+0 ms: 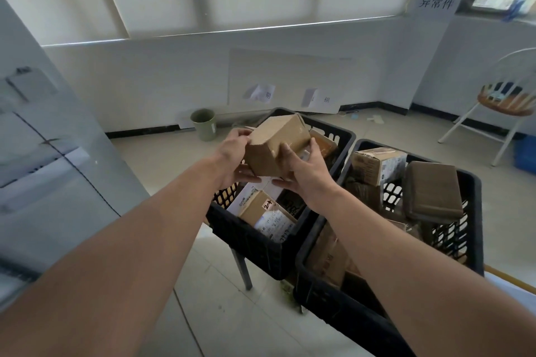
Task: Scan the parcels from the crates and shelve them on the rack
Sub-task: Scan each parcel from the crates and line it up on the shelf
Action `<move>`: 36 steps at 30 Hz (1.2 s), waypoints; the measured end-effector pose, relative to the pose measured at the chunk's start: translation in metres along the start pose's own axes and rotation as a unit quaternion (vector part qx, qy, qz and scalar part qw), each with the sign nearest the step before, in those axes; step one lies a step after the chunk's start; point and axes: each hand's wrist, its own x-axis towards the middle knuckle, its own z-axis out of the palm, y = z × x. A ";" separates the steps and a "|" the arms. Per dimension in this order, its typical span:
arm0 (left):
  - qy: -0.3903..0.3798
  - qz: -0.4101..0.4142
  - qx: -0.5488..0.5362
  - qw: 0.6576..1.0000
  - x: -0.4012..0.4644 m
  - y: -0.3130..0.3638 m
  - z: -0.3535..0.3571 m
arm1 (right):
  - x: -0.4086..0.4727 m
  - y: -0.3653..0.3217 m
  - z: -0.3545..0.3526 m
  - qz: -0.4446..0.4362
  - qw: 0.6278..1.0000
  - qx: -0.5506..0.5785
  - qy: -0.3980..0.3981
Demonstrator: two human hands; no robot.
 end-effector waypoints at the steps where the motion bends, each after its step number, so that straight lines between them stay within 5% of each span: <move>1: 0.005 0.020 0.041 0.999 -0.001 -0.001 -0.002 | -0.001 -0.001 0.002 -0.009 1.000 0.015 0.000; 8: -0.050 0.114 0.207 0.970 -0.011 -0.002 -0.027 | -0.015 -0.003 0.020 -0.061 0.997 -0.047 0.022; 17: -0.121 0.083 -0.029 0.989 -0.031 -0.008 -0.070 | -0.037 0.002 0.050 -0.098 0.995 -0.007 0.020; 28: -0.090 0.209 0.097 0.969 -0.066 -0.016 -0.108 | -0.061 0.018 0.095 -0.118 0.991 -0.062 0.033; 36: 0.053 0.200 0.062 0.976 -0.127 -0.049 -0.143 | -0.082 0.026 0.126 -0.086 0.990 -0.090 -0.067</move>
